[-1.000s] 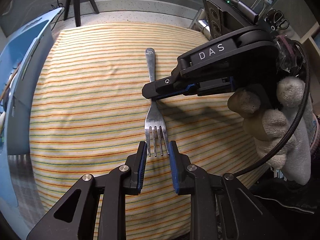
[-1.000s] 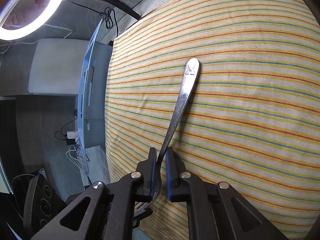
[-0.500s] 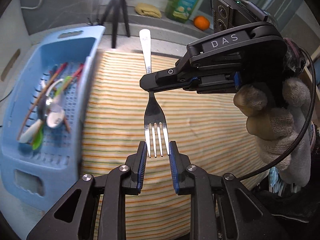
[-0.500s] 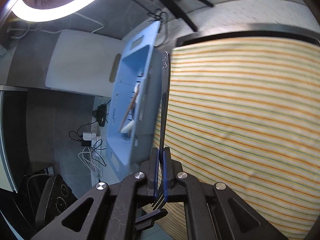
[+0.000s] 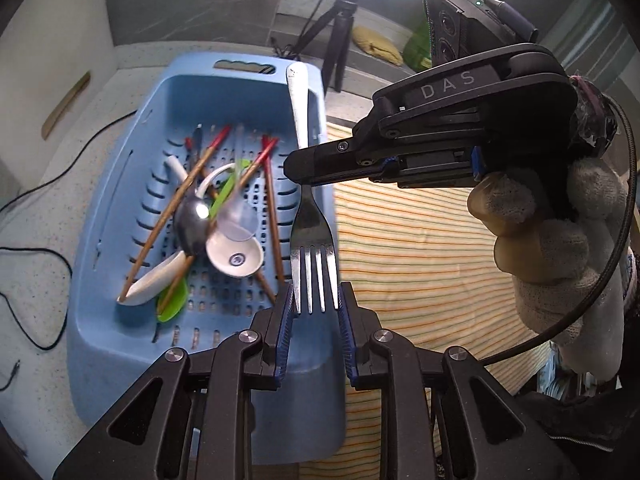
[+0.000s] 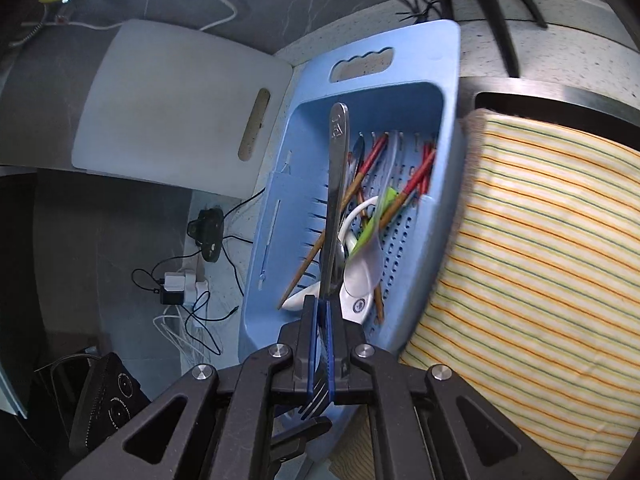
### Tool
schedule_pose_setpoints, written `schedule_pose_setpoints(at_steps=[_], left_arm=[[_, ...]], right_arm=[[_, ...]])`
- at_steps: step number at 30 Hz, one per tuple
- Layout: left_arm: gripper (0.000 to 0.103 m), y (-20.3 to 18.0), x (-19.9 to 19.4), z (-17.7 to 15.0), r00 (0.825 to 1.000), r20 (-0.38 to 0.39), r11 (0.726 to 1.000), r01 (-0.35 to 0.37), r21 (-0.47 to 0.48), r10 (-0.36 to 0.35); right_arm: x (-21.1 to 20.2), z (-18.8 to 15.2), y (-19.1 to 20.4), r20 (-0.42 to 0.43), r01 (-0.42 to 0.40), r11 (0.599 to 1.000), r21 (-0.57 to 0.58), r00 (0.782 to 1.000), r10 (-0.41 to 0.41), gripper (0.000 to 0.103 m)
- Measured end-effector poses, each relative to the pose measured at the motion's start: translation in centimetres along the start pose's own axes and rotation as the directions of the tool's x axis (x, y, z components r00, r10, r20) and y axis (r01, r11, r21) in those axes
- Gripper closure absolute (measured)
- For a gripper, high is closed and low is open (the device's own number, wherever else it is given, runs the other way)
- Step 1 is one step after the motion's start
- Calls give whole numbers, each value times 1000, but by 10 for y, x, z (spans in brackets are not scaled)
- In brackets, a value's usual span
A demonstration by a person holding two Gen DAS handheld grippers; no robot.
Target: Organize utensils
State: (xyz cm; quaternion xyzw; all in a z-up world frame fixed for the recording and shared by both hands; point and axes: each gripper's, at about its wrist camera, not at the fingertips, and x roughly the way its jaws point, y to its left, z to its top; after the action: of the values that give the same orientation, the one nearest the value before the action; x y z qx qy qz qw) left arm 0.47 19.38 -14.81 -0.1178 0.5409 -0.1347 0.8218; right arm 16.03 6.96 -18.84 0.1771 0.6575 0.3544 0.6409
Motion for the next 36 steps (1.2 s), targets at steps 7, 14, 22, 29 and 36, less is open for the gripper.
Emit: schedule_pose_setpoints(at_steps=[7,14,22,29,36], left_arm=[[83,14,9,6,999,-36,1000,7,-3,-7],[83,21,20,12,998,-65,1000,10,0,-10],[83,26,28,19,997,-74,1000,14,-24,-15],[83,34,39,21,995,-100,999,7,-51,-12],[81,35,31,21,996,-85,997,-16,-73,10]], right_arm=[[28,9,3,-35,62,998,-2,997,-62,97],[39,15,-1,-47,109,994,-6,993,-110,95],[42,19,-2,-57,150,989,-3,987,-150,84],[36,19,13,-30,157,986,-57,987,-158,77],[24,17,22,-4,148,985,-90,989,-149,76]])
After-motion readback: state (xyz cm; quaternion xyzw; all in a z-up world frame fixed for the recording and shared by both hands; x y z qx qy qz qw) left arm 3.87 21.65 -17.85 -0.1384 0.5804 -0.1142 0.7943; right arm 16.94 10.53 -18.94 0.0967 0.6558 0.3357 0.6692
